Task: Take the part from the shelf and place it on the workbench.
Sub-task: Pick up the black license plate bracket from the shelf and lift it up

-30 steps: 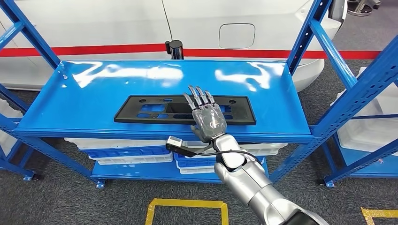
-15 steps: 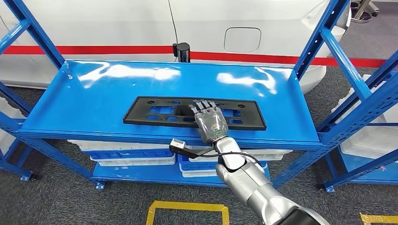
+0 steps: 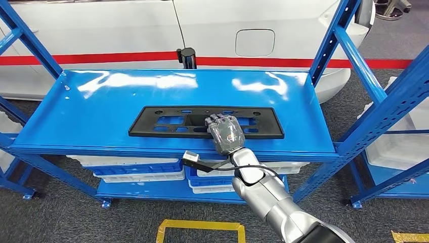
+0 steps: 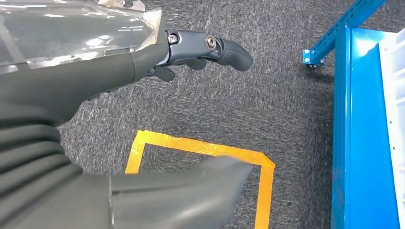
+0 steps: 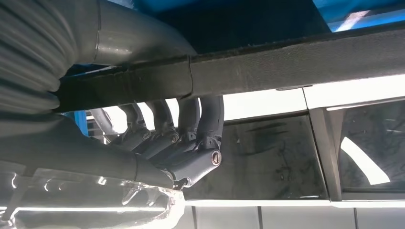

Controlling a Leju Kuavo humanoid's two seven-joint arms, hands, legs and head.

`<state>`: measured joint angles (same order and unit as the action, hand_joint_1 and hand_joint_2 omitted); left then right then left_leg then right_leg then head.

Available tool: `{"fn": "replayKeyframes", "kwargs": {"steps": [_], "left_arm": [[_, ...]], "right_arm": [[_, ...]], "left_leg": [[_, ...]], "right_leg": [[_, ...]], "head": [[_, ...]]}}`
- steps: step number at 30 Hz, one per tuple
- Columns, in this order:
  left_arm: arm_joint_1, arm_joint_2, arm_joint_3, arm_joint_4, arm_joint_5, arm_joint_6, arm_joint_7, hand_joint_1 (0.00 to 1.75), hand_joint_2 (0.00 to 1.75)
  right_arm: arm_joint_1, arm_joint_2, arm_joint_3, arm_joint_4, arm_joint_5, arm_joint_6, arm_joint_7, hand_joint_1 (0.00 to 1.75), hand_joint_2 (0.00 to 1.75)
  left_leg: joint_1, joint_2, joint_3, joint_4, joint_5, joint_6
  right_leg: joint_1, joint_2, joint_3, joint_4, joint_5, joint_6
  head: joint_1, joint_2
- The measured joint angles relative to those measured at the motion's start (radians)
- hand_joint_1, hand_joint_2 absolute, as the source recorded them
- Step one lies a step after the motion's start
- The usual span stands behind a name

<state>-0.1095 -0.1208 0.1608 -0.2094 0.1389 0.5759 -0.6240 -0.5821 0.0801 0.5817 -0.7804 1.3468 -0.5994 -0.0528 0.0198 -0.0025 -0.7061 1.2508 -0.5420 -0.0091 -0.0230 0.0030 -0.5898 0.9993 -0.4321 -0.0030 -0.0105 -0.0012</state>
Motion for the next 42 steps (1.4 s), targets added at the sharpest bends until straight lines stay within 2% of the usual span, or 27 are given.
{"fn": "replayKeyframes", "kwargs": {"steps": [2, 3, 4, 7, 9, 11, 13, 14, 15, 17, 18, 19, 21, 23, 24, 25, 27, 28, 29, 30, 31, 33, 34, 35, 38, 40, 42], "left_arm": [[-0.002, 0.0, 0.002, 0.0, 0.0, 0.0, -0.001, 0.0, 1.75], [-0.003, 0.001, 0.003, 0.0, 0.0, 0.0, -0.002, 0.0, 1.75], [-0.004, 0.001, 0.005, 0.0, 0.0, 0.0, -0.002, 0.0, 1.75], [-0.005, 0.002, 0.01, 0.0, 0.0, 0.001, -0.001, 0.0, 1.75], [-0.006, 0.001, 0.013, 0.0, 0.001, 0.0, 0.0, 0.0, 0.87], [-0.007, -0.001, 0.014, 0.0, 0.002, -0.001, 0.005, 0.0, 0.0], [-0.006, -0.002, 0.016, 0.0, 0.006, -0.003, 0.011, 0.0, 0.87], [-0.005, -0.002, 0.017, 0.0, 0.007, -0.004, 0.014, 0.0, 1.31], [-0.005, -0.002, 0.017, 0.0, 0.008, -0.006, 0.016, 0.0, 1.75], [-0.005, -0.002, 0.017, 0.0, 0.007, -0.009, 0.018, 0.0, 1.75], [-0.005, -0.002, 0.017, 0.0, 0.007, -0.009, 0.018, 0.0, 1.75], [-0.005, -0.002, 0.017, 0.0, 0.005, -0.007, 0.018, 0.0, 1.75], [-0.005, -0.002, 0.017, 0.0, 0.001, -0.002, 0.011, 0.0, 1.75], [-0.005, -0.002, 0.017, 0.0, -0.003, 0.005, 0.0, 0.0, 1.75], [-0.005, -0.002, 0.017, 0.0, -0.005, 0.01, -0.005, 0.0, 1.75], [-0.006, -0.002, 0.017, 0.0, -0.007, 0.015, -0.009, 0.0, 1.75], [-0.005, -0.002, 0.017, 0.0, -0.011, 0.021, -0.016, 0.0, 1.75], [-0.005, -0.002, 0.017, 0.0, -0.012, 0.021, -0.019, 0.0, 1.75], [-0.004, -0.002, 0.017, 0.0, -0.012, 0.019, -0.021, 0.0, 1.75], [-0.003, -0.002, 0.017, 0.0, -0.011, 0.016, -0.023, 0.0, 1.75], [-0.003, -0.002, 0.017, 0.0, -0.01, 0.014, -0.024, 0.0, 1.75], [-0.005, -0.001, 0.018, 0.0, -0.004, 0.02, -0.015, 0.0, 1.75], [-0.007, -0.001, 0.019, 0.0, -0.002, 0.026, -0.003, 0.0, 1.75], [-0.009, -0.001, 0.02, 0.0, 0.0, 0.029, 0.015, 0.0, 1.75], [-0.01, -0.001, 0.024, 0.0, -0.003, 0.016, 0.065, 0.0, 1.75], [-0.011, -0.002, 0.024, 0.0, -0.006, 0.004, 0.082, 0.0, 1.75], [-0.011, -0.003, 0.024, 0.0, -0.01, -0.015, 0.102, 0.0, 1.75]], "right_arm": [[-0.002, 0.001, 0.0, 0.002, 0.001, -0.001, -0.001, 1.58, 1.75], [-0.004, 0.002, 0.0, 0.002, 0.001, -0.001, -0.001, 1.58, 1.75], [-0.005, 0.003, 0.0, 0.002, 0.002, -0.002, -0.001, 1.59, 1.75], [-0.005, 0.005, -0.001, 0.002, 0.005, -0.002, -0.002, 1.59, 1.75], [-0.005, 0.005, -0.002, 0.002, 0.005, -0.003, -0.002, 1.59, 1.75], [-0.004, 0.004, -0.003, 0.002, 0.005, -0.002, -0.002, 1.58, 1.75], [0.0, 0.002, -0.004, 0.002, 0.006, -0.002, -0.002, 1.61, 1.75], [0.002, 0.0, -0.004, 0.002, 0.006, -0.002, -0.002, 1.63, 1.75], [0.003, -0.001, -0.004, 0.003, 0.006, -0.001, -0.002, 1.65, 1.75], [0.001, -0.002, -0.005, 0.003, 0.006, -0.001, -0.002, 1.66, 1.75], [0.001, -0.001, -0.006, 0.002, 0.007, -0.002, -0.002, 1.65, 1.75], [0.0, -0.001, -0.006, 0.002, 0.007, -0.002, -0.002, 1.64, 1.75], [-0.001, 0.0, -0.007, 0.002, 0.008, -0.002, -0.002, 1.64, 1.75], [-0.001, 0.001, -0.008, 0.001, 0.008, -0.002, -0.001, 1.66, 1.75], [-0.002, 0.001, -0.008, 0.001, 0.008, -0.003, 0.0, 1.67, 1.75], [-0.002, 0.002, -0.008, 0.0, 0.01, -0.003, 0.001, 1.67, 1.75], [0.0, 0.002, -0.008, 0.0, 0.013, -0.003, 0.002, 1.68, 1.75], [0.0, 0.002, -0.008, 0.0, 0.014, -0.003, 0.003, 1.68, 1.75], [0.001, 0.002, -0.008, 0.0, 0.015, -0.003, 0.003, 1.68, 1.75], [0.002, 0.002, -0.008, 0.0, 0.015, -0.004, 0.003, 1.68, 1.75], [0.002, 0.002, -0.008, 0.0, 0.015, -0.004, 0.003, 1.68, 1.75], [0.002, 0.002, -0.01, -0.002, 0.012, -0.006, 0.003, 1.68, 1.75], [0.001, 0.002, -0.011, -0.002, 0.01, -0.007, 0.003, 1.68, 1.75], [0.002, 0.002, -0.013, -0.003, 0.007, -0.007, 0.002, 1.68, 1.75], [0.003, 0.002, -0.018, -0.009, -0.003, -0.008, -0.001, 1.68, 1.75], [0.004, 0.0, -0.023, -0.017, -0.018, -0.014, -0.008, 1.68, 1.75], [0.007, -0.002, -0.032, -0.028, -0.044, -0.024, -0.021, 1.68, 1.75]], "left_leg": [[-0.002, 0.0, 0.068, -0.139, 0.064, 0.012], [-0.004, 0.0, 0.098, -0.198, 0.085, 0.018], [-0.008, 0.001, 0.116, -0.235, 0.095, 0.024], [-0.013, 0.002, 0.124, -0.255, 0.101, 0.039], [-0.011, 0.004, 0.13, -0.27, 0.113, 0.052], [-0.013, 0.005, 0.133, -0.277, 0.119, 0.06], [-0.014, 0.005, 0.131, -0.276, 0.12, 0.062], [-0.015, 0.004, 0.131, -0.275, 0.119, 0.062], [-0.014, 0.003, 0.131, -0.273, 0.118, 0.061], [-0.015, 0.0, 0.131, -0.267, 0.114, 0.055], [-0.017, -0.001, 0.13, -0.262, 0.11, 0.049], [-0.019, -0.002, 0.129, -0.258, 0.106, 0.044], [-0.02, -0.002, 0.127, -0.255, 0.102, 0.034], [-0.014, -0.001, 0.124, -0.248, 0.096, 0.025], [-0.012, -0.001, 0.116, -0.228, 0.081, 0.019], [-0.009, -0.001, 0.098, -0.187, 0.055, 0.013], [-0.002, 0.0, 0.034, -0.053, -0.013, 0.0], [0.001, 0.0, 0.003, 0.008, -0.035, -0.005], [0.002, 0.0, -0.014, 0.04, -0.039, -0.007], [0.004, 0.0, -0.01, 0.029, -0.023, -0.008], [0.005, 0.0, 0.016, -0.022, 0.009, -0.007], [0.004, 0.0, 0.091, -0.168, 0.074, 0.0], [0.002, 0.0, 0.117, -0.22, 0.09, 0.006], [-0.002, 0.0, 0.129, -0.246, 0.095, 0.012], [-0.009, 0.0, 0.131, -0.259, 0.1, 0.032], [-0.013, 0.0, 0.137, -0.269, 0.108, 0.031], [-0.022, -0.002, 0.138, -0.271, 0.11, 0.028]], "right_leg": [[0.002, 0.002, 0.002, 0.0, 0.0, 0.001], [0.005, 0.003, 0.002, 0.0, 0.0, 0.002], [0.007, 0.003, 0.002, 0.0, 0.0, 0.004], [0.009, 0.003, -0.001, -0.002, 0.001, 0.018], [0.011, 0.002, -0.02, 0.03, -0.017, 0.023], [0.01, 0.001, -0.075, 0.144, -0.069, 0.017], [0.008, 0.001, -0.137, 0.27, -0.113, 0.017], [0.007, 0.001, -0.147, 0.289, -0.114, 0.024], [0.007, 0.001, -0.134, 0.264, -0.098, 0.033], [0.004, -0.002, -0.064, 0.122, -0.045, 0.046], [0.005, -0.004, -0.029, 0.057, -0.024, 0.046], [0.005, -0.005, -0.008, 0.016, -0.011, 0.041], [0.01, -0.004, 0.001, 0.0, -0.005, 0.026], [0.005, -0.003, 0.003, -0.003, -0.001, 0.012], [0.001, -0.003, 0.005, -0.005, 0.0, 0.005], [-0.003, -0.003, 0.007, -0.007, 0.001, 0.0], [-0.003, -0.003, 0.006, -0.007, 0.001, -0.005], [-0.003, -0.003, 0.005, -0.007, 0.001, -0.006], [-0.002, -0.003, 0.005, -0.006, 0.001, -0.006], [-0.002, -0.002, 0.005, -0.006, 0.001, -0.005], [-0.003, -0.002, 0.007, -0.006, 0.001, -0.005], [0.0, 0.0, 0.009, -0.006, 0.0, -0.003], [0.003, 0.001, 0.009, -0.006, 0.0, 0.001], [0.005, 0.001, 0.008, -0.007, 0.001, 0.005], [0.007, 0.0, 0.006, -0.011, 0.003, 0.025], [0.014, -0.001, 0.008, -0.018, 0.005, 0.025], [0.019, -0.002, 0.01, -0.024, 0.007, 0.02]], "head": [[0.0, 0.0], [0.0, 0.0], [0.0, 0.0], [0.001, 0.0], [0.003, 0.0], [0.004, 0.0], [0.005, 0.0], [0.005, 0.0], [0.005, 0.0], [0.005, 0.0], [0.005, 0.0], [0.004, 0.0], [0.004, 0.0], [0.004, 0.0], [0.003, 0.0], [0.001, 0.0], [-0.001, 0.0], [-0.001, 0.0], [-0.001, 0.0], [-0.001, 0.0], [-0.001, 0.0], [-0.001, 0.0], [-0.001, 0.0], [0.0, 0.0], [0.001, 0.0], [0.003, 0.0], [0.005, 0.0]]}}
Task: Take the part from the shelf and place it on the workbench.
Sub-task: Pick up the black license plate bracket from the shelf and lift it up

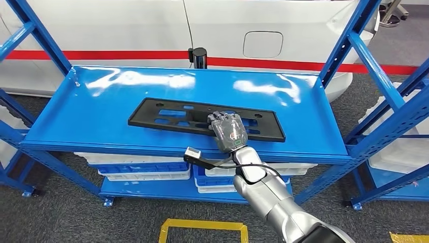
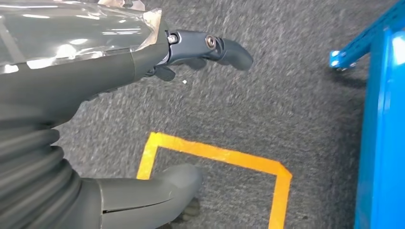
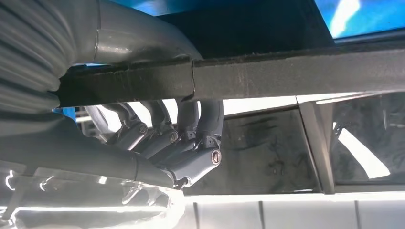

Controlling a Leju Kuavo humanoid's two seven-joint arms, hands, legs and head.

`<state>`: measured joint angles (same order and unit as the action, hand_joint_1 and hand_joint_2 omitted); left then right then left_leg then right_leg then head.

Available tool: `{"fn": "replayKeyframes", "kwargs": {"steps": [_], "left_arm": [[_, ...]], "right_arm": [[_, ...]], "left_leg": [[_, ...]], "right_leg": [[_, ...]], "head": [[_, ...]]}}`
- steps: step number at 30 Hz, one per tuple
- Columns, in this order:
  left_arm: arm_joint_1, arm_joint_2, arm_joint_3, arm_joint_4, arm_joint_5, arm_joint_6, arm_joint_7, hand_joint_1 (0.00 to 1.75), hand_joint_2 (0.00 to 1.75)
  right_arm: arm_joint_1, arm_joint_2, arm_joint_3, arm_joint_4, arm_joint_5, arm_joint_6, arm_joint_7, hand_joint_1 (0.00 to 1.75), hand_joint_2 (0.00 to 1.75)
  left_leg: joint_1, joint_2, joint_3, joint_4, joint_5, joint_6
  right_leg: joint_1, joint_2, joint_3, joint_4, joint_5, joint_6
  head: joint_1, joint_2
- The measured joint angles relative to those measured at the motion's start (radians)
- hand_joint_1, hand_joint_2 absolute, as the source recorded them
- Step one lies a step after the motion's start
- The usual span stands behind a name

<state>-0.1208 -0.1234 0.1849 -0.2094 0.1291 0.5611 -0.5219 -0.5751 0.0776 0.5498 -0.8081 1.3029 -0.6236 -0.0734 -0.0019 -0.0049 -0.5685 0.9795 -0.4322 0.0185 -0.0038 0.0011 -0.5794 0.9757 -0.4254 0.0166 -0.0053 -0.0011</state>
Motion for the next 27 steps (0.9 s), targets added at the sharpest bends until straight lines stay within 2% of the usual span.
{"fn": "replayKeyframes", "kwargs": {"steps": [5, 9, 14, 27], "left_arm": [[-0.001, 0.001, 0.0, 0.0, -0.019, -0.028, 0.059, 0.0, 1.75], [-0.001, 0.002, -0.002, 0.0, -0.034, -0.042, 0.089, 0.0, 1.75], [-0.003, 0.002, -0.011, 0.0, -0.048, -0.059, 0.105, 0.0, 1.75], [-0.007, 0.003, -0.011, 0.0, -0.045, -0.06, 0.103, 0.0, 1.75]], "right_arm": [[0.008, -0.008, -0.017, -0.029, -0.03, -0.005, -0.017, 1.68, 1.75], [0.012, -0.015, -0.026, -0.042, -0.033, -0.004, -0.016, 1.68, 1.75], [0.011, -0.021, -0.036, -0.045, -0.06, -0.001, -0.016, 1.68, 1.75], [-0.018, -0.071, -0.13, -0.088, -0.206, 0.022, -0.051, 1.68, 1.75]], "left_leg": [[-0.012, 0.0, -0.002, 0.001, -0.002, 0.012], [-0.015, 0.0, -0.002, 0.001, -0.003, 0.015], [-0.015, 0.0, -0.002, 0.002, -0.003, 0.016], [-0.014, 0.0, -0.002, 0.002, -0.003, 0.016]], "right_leg": [[-0.006, 0.0, 0.0, -0.002, 0.003, 0.005], [-0.009, 0.0, 0.0, -0.003, 0.004, 0.006], [-0.01, 0.0, 0.0, -0.004, 0.003, 0.018], [-0.009, 0.0, 0.0, -0.003, 0.003, 0.018]], "head": [[0.0, 0.0], [0.0, 0.0], [0.0, 0.0], [0.0, 0.0]]}}
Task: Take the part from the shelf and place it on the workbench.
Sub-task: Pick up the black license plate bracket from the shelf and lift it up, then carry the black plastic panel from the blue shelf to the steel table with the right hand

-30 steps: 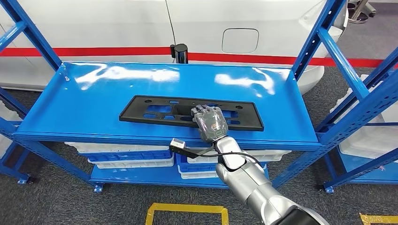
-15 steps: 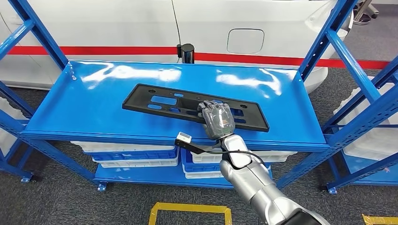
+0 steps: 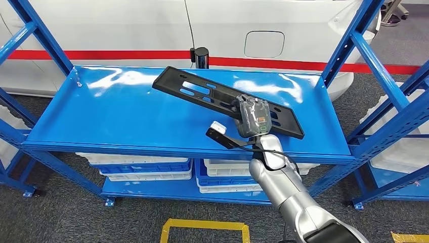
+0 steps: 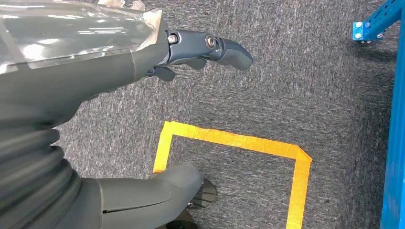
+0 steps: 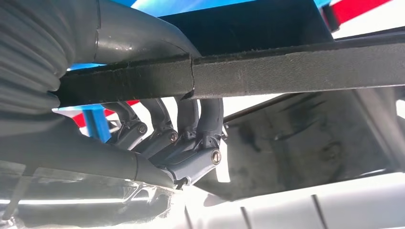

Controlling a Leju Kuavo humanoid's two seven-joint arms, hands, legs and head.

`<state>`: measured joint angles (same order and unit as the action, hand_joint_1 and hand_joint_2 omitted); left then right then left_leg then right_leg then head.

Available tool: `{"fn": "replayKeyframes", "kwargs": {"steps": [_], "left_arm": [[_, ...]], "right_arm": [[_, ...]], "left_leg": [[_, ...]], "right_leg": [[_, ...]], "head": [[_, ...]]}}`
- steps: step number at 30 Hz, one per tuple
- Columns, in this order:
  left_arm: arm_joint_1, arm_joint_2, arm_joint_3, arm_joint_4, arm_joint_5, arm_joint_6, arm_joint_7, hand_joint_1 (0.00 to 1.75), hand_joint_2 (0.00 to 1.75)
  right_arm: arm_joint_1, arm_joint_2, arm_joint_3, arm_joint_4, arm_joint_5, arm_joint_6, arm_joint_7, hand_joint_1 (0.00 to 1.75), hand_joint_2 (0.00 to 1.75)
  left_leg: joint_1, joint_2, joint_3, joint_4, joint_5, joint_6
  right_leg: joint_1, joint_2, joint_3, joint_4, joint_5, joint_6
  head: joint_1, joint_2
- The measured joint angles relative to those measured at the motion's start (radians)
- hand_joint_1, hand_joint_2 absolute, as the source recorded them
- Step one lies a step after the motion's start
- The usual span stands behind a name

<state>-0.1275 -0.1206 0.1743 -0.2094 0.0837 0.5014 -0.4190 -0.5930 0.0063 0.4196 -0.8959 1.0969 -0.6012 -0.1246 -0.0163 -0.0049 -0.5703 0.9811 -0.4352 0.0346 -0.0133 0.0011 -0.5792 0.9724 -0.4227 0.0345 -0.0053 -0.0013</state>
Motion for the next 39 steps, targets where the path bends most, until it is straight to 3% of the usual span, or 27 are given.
{"fn": "replayKeyframes", "kwargs": {"steps": [26, 39], "left_arm": [[0.0, 0.0, 0.0, 0.0, -0.012, -0.017, 0.002, 0.0, 1.75], [0.0, 0.0, 0.0, 0.0, -0.033, -0.019, 0.002, 0.0, 1.75]], "right_arm": [[0.017, -0.032, -0.046, -0.025, -0.019, 0.005, -0.033, 1.68, 1.75], [0.108, -0.06, -0.035, -0.22, -0.202, 0.181, -0.253, 1.68, 1.75]], "left_leg": [[0.0, 0.0, 0.0, 0.0, 0.0, 0.0], [0.0, 0.001, 0.001, 0.0, -0.001, 0.001]], "right_leg": [[0.0, 0.0, 0.0, 0.0, 0.0, 0.0], [0.0, 0.0, 0.0, 0.0, 0.0, 0.0]], "head": [[0.0, 0.0], [0.0, 0.0]]}}
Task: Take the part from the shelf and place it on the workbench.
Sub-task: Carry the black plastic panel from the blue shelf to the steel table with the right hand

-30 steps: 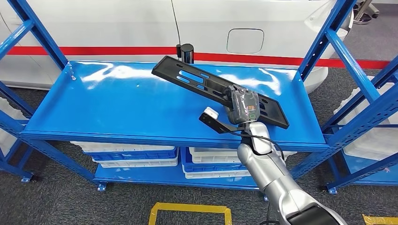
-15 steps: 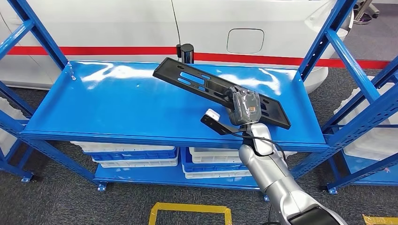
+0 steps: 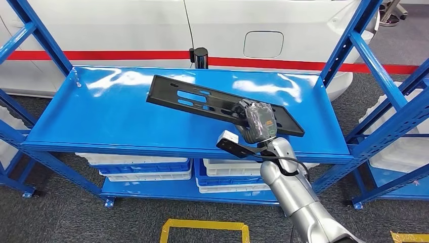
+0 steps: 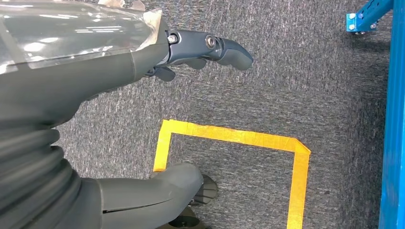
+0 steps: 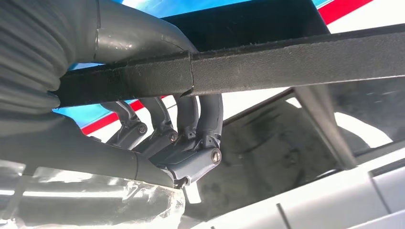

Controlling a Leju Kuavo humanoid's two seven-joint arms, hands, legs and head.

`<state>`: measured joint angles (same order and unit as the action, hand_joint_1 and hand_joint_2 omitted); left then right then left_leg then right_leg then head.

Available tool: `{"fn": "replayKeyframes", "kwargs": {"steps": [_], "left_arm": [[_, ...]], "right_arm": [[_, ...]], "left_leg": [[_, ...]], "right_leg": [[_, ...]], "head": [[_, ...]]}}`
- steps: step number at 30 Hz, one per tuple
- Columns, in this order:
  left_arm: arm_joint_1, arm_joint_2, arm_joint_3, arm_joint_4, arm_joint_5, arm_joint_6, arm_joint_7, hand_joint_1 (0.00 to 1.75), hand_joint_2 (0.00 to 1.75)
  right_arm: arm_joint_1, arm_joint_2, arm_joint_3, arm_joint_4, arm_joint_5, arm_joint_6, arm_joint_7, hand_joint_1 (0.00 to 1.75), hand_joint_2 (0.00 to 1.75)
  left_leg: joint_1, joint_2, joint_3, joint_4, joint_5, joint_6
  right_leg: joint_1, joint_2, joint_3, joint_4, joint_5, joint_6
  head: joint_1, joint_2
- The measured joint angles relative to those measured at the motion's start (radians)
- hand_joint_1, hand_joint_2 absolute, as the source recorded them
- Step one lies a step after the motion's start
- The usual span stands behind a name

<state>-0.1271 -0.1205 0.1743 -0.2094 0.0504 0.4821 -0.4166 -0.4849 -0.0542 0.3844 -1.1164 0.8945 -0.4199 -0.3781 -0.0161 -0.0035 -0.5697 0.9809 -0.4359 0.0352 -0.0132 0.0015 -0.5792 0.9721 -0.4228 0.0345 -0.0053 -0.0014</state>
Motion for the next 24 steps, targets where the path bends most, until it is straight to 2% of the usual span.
{"fn": "replayKeyframes", "kwargs": {"steps": [14, 24], "left_arm": [[0.002, 0.003, 0.0, 0.0, -0.004, 0.01, 0.009, 0.0, 1.75], [0.003, 0.003, 0.0, 0.0, -0.005, 0.011, 0.009, 0.0, 1.75]], "right_arm": [[0.035, -0.023, 0.014, -0.169, -0.071, 0.063, -0.055, 1.68, 1.75], [0.039, -0.034, 0.026, -0.208, -0.072, 0.068, -0.058, 1.68, 1.75]], "left_leg": [[0.0, 0.0, -0.001, 0.0, 0.0, 0.0], [0.0, -0.001, -0.002, 0.0, 0.0, 0.0]], "right_leg": [[0.0, 0.0, 0.0, 0.0, 0.0, 0.0], [0.0, 0.0, -0.001, 0.0, 0.0, 0.0]], "head": [[0.0, 0.0], [0.0, 0.0]]}}
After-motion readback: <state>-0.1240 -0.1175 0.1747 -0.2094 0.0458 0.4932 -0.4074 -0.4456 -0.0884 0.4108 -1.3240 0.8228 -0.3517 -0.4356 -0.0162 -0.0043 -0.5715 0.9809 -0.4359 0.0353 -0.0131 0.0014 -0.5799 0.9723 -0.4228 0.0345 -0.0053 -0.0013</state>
